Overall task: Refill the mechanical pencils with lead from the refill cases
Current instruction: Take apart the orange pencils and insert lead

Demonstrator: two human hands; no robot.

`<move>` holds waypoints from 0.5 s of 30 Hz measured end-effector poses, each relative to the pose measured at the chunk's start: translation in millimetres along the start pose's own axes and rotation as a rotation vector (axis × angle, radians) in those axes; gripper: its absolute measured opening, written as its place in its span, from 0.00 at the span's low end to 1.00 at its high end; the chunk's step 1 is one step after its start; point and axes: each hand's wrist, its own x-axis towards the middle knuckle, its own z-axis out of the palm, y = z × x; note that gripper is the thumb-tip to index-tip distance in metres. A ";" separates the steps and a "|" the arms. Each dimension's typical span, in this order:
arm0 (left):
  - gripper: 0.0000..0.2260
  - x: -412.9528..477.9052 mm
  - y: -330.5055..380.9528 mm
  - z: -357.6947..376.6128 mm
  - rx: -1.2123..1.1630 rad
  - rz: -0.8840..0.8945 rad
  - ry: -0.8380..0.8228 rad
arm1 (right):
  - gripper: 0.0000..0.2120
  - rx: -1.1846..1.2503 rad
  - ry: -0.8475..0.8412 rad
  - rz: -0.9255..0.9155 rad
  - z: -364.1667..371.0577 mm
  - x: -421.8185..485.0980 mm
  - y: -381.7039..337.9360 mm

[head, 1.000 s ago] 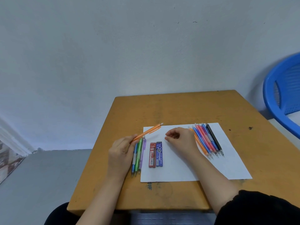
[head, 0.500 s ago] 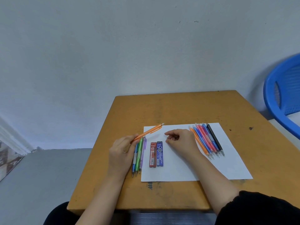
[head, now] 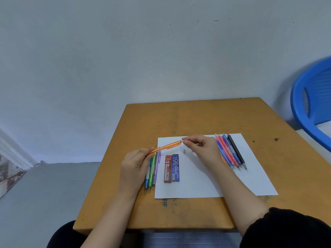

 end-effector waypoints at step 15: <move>0.20 -0.6 4.2 -1.3 0.021 -0.007 -0.034 | 0.02 -0.007 0.006 0.051 0.7 1.7 2.0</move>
